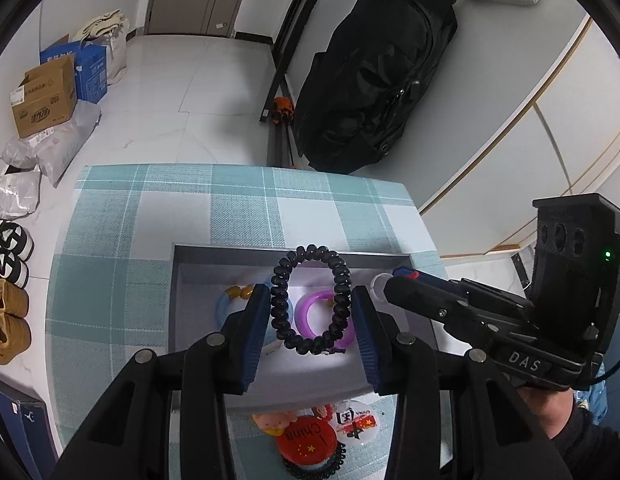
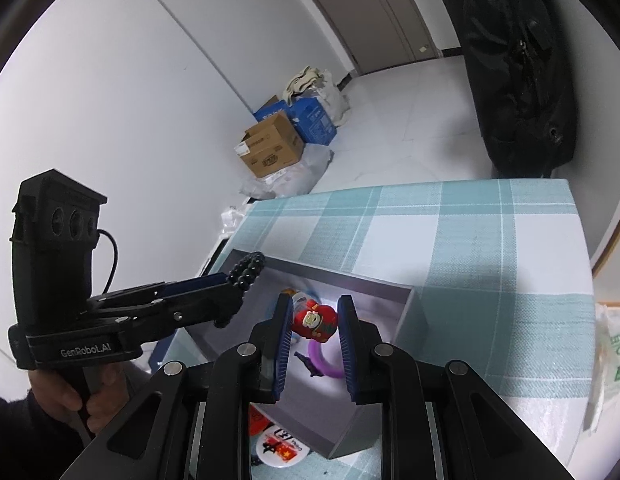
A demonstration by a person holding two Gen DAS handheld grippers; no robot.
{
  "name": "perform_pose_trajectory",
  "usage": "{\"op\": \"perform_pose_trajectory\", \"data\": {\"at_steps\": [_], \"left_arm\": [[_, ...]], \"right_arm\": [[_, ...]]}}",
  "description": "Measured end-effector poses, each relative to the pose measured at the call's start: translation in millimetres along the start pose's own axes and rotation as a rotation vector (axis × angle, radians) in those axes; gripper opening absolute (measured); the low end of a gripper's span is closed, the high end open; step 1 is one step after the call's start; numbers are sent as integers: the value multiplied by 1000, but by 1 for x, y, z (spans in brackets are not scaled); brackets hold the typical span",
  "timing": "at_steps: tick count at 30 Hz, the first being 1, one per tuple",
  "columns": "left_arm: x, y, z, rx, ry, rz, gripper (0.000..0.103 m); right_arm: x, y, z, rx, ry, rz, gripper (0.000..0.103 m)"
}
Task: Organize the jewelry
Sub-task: 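Carry the black bracelet into the white box and open the left tool, then move the left tool back over the red 'China' badge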
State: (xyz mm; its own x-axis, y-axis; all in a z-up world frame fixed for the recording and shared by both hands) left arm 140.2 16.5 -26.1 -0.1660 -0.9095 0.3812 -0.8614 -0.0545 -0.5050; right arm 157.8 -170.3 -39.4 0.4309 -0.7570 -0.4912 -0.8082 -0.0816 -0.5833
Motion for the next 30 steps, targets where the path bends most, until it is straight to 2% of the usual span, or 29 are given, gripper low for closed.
{"op": "perform_pose_trajectory", "data": {"at_steps": [3, 6, 10, 11, 13, 14, 15, 16, 18, 20, 30], "left_arm": [[-3, -1, 4, -1, -18, -3, 36], [-5, -1, 7, -9, -1, -9, 36], [1, -4, 6, 1, 1, 11, 39], [2, -5, 7, -4, -5, 15, 45], [2, -4, 8, -10, -17, 19, 47], [1, -3, 7, -8, 0, 14, 47], [1, -3, 7, -12, 10, 10, 49], [1, -2, 7, -17, 14, 7, 51], [1, -1, 2, -3, -1, 16, 57], [3, 1, -2, 8, -12, 25, 59], [17, 16, -27, 85, -62, 105, 60]], "right_arm": [[3, 1, 2, 5, -25, -2, 21], [9, 1, 7, -6, -35, 21, 22], [7, 0, 7, -4, -26, 2, 26], [7, -1, 6, 3, -21, -2, 29], [5, -2, 1, 18, -37, -4, 38], [4, -2, -1, 28, -38, -5, 42], [3, -3, -5, 44, -33, -8, 53], [3, -3, -8, 58, -28, -9, 58], [3, -4, -14, 75, -20, -4, 58], [3, -5, -18, 85, -12, 5, 63], [-5, -2, -33, 120, 40, -4, 83]]}}
Point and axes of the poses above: each gripper's, at about its wrist camera, not at the fingertips, and z roughly the way its jaws point, x to its right, y to its underside, the point moved 1 cm from there along z, roughly the way its jaws point, and after that the axes turned 1 degree about -y, right-handed, at the moved point
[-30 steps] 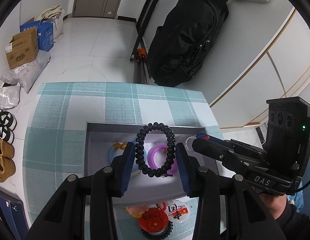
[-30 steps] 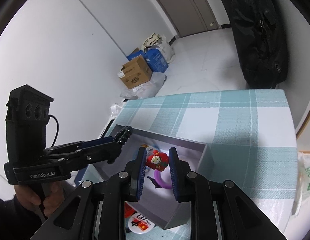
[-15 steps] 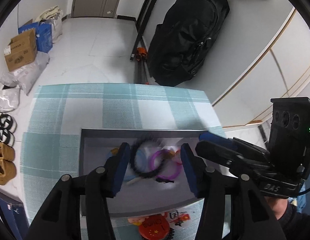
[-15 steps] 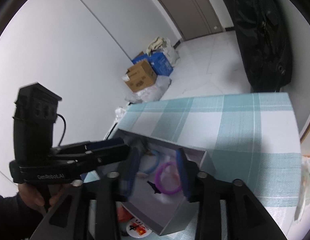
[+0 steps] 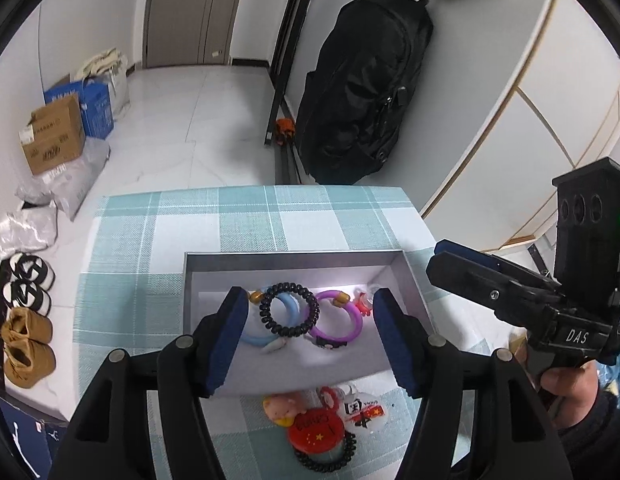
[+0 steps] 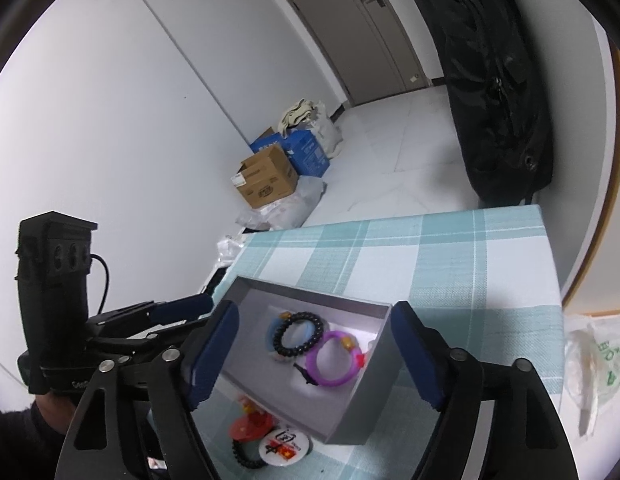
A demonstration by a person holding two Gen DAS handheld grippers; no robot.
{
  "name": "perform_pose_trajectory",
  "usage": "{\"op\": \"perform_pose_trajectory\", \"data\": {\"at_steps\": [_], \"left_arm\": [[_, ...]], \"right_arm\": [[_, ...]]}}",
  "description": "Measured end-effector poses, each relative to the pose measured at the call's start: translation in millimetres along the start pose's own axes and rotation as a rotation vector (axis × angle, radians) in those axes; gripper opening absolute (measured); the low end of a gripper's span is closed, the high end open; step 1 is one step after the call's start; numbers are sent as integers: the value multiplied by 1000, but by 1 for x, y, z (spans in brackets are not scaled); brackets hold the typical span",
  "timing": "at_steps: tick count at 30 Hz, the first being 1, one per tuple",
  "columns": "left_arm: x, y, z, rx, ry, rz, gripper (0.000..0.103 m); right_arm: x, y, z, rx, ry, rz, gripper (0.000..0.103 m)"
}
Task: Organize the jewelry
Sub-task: 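Move the left tool back over the red 'China' badge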
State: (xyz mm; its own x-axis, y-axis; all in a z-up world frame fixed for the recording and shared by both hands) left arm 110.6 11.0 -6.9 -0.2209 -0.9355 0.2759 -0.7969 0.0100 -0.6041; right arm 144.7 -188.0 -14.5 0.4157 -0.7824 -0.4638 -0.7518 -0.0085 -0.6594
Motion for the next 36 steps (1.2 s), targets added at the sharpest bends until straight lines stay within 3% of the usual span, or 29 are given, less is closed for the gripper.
{"op": "perform_pose_trajectory", "data": {"at_steps": [7, 9, 13, 19, 25, 32, 36], "left_arm": [[-7, 16, -16, 22, -4, -30, 62], [-11, 21, -19, 19, -4, -52, 69], [-17, 32, -25, 12, 15, -91, 72], [-14, 53, -12, -90, 58, -99, 72], [-11, 68, 13, -198, 41, -100, 72], [-11, 74, 37, -242, 56, -118, 72], [-8, 75, 38, -233, 72, -108, 61]], "right_arm": [[-11, 13, -9, 1, 46, -28, 92], [-13, 18, -12, 1, 52, -23, 95], [-20, 25, -18, 3, 65, -32, 97], [-27, 36, -20, -14, 88, -46, 97], [-28, 45, -24, -28, 110, -44, 97], [-29, 47, -33, -22, 117, -45, 97], [-29, 47, -38, -15, 113, -41, 97]]}}
Point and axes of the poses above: each gripper's, at about its wrist camera, not at the fingertips, and z roughly the way its jaws point, x to its right, y to its underside, the point moved 1 cm from there along z, roughly the way its jaws point, and after that the axes turned 1 degree about -y, right-handed, at the moved point
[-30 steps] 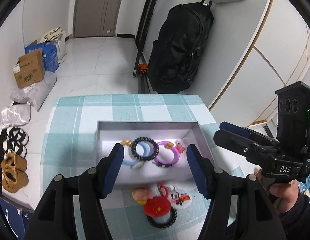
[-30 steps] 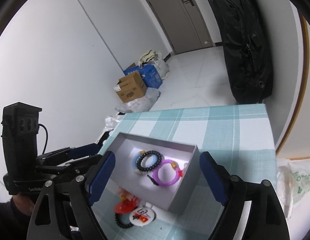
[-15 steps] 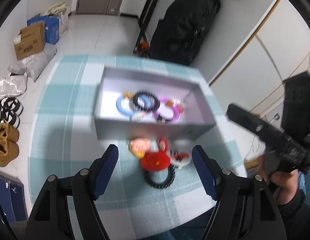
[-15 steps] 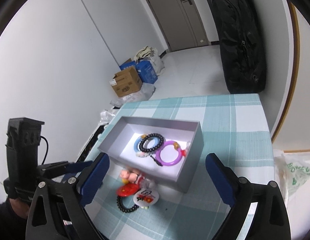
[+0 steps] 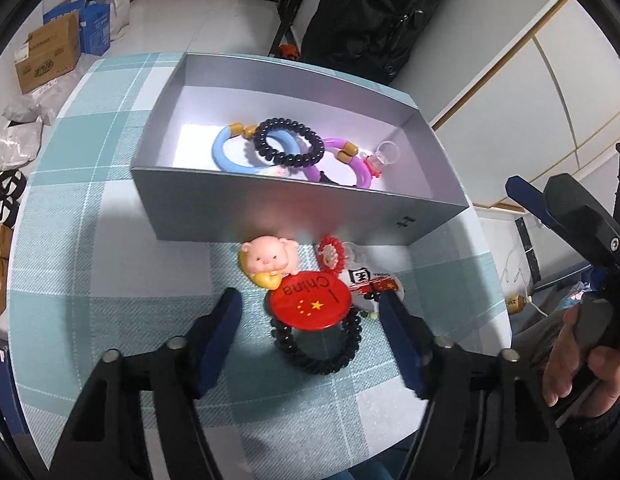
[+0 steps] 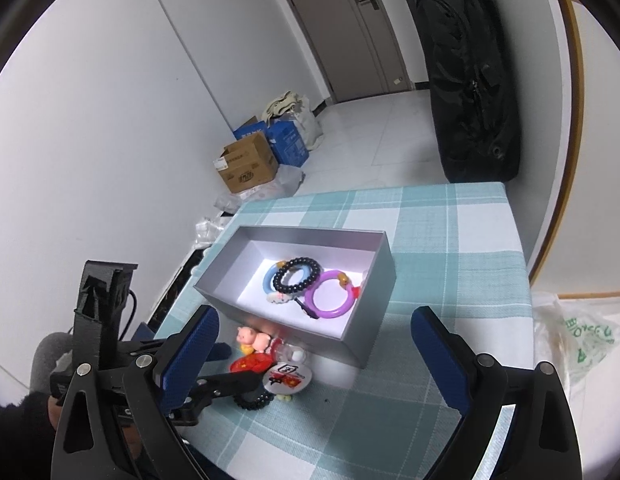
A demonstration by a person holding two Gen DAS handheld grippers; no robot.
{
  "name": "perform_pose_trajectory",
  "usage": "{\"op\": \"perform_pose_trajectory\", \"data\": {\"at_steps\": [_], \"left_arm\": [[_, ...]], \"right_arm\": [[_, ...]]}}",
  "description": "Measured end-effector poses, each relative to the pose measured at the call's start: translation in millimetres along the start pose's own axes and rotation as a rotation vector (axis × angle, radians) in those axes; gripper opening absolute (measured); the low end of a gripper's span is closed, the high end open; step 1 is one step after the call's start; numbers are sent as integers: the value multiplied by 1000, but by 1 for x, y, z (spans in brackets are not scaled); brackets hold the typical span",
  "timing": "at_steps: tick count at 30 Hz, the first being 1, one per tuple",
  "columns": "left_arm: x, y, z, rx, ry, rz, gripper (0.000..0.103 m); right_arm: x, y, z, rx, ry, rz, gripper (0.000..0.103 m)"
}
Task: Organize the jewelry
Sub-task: 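Move the left tool back over the red 'China' badge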
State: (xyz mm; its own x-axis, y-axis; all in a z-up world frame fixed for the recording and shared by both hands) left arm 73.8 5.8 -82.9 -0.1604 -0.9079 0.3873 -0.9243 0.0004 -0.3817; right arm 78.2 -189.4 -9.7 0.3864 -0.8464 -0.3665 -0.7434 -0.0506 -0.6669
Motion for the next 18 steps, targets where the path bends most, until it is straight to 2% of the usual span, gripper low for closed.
{"op": "perform_pose_trajectory", "data": {"at_steps": [2, 6, 9, 12, 18], "left_arm": [[0, 0, 2, -7, 13, 0, 59], [-3, -1, 4, -10, 25, -1, 44], [-8, -2, 4, -12, 33, -23, 38], [-10, -2, 4, -13, 42, -31, 38], [-1, 1, 4, -25, -9, 22, 38]], "right_arm": [[1, -1, -2, 3, -3, 1, 97], [0, -2, -3, 1, -10, 7, 97], [-1, -2, -5, 5, -12, -1, 98], [-2, -2, -5, 1, -14, -2, 98], [-4, -1, -3, -8, -7, -12, 97]]}}
Point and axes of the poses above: each gripper's, at about its wrist camera, not at the fingertips, and z roughly the way its jaws point, x to its right, y to its underside, the point moved 1 cm from there along z, roughly the way its jaws point, and after that the axes turned 1 degree about -y, right-handed, at the moved point
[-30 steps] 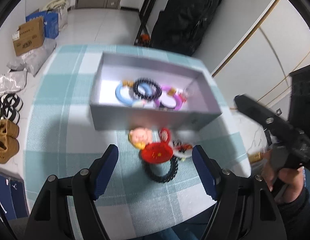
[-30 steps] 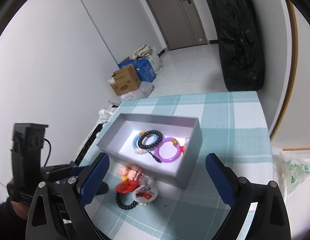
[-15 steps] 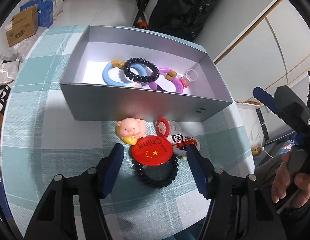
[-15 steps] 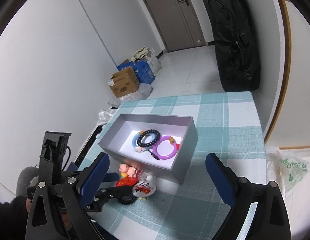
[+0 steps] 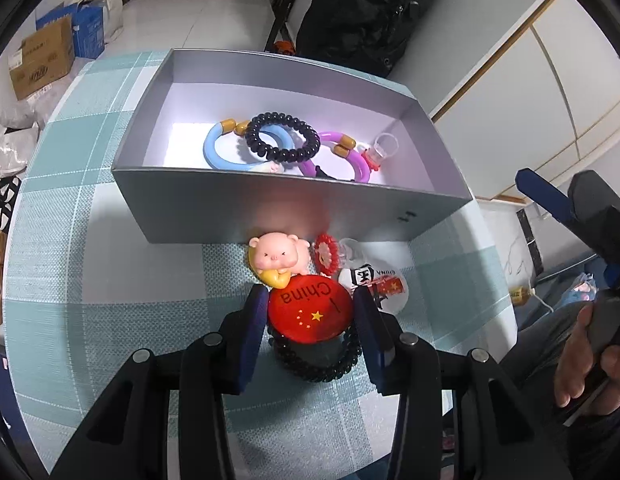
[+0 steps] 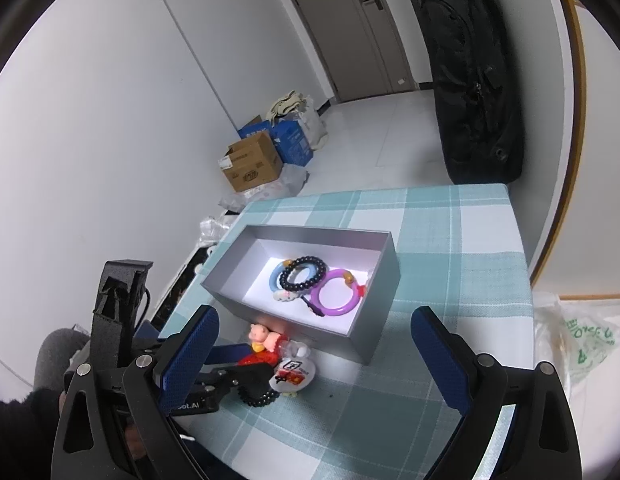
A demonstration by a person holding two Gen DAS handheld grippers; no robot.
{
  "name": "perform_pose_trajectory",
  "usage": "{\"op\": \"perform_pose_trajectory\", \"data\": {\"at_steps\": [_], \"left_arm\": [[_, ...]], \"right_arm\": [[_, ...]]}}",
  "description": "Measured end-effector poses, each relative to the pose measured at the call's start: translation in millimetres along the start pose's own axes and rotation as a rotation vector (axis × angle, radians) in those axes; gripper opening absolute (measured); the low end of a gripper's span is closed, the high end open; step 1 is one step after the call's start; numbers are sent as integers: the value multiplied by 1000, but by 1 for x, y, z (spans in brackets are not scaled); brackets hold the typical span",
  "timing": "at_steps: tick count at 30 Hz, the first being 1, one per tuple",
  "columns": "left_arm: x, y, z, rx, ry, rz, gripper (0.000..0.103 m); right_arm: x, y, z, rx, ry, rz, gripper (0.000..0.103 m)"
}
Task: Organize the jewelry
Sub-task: 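Move the left tool back over the red 'China' badge, then grasp the red 'China' badge with the left tool and lift it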
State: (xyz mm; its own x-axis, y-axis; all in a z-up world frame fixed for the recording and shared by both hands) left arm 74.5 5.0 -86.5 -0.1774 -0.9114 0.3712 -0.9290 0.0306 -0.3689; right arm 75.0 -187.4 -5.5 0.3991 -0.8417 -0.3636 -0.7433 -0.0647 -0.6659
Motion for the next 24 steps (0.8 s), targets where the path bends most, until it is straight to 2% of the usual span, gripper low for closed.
{"op": "perform_pose_trajectory", "data": {"at_steps": [9, 16, 24], "left_arm": [[-6, 1, -14, 16, 43, -41, 38], [-16, -1, -49, 115, 104, -90, 38], [-26, -5, -84, 206, 171, -129, 38]], "right_arm": [[-1, 5, 3, -34, 13, 5, 97], [-4, 18, 14, -110, 5, 0, 97], [-13, 36, 44, -239, 10, -30, 95]]}}
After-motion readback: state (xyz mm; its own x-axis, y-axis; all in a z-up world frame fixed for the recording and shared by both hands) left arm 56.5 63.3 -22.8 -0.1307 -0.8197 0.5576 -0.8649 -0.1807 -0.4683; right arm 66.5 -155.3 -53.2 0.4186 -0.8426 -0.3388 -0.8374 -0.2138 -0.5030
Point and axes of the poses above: each gripper's, at about its wrist camera, not at the fingertips, and z roughly the way its jaws point, x to its right, y to its underside, the point moved 1 cm from there along z, roughly the way its jaws point, and after that the axes turned 1 degree about -y, right-handed, at the moved point
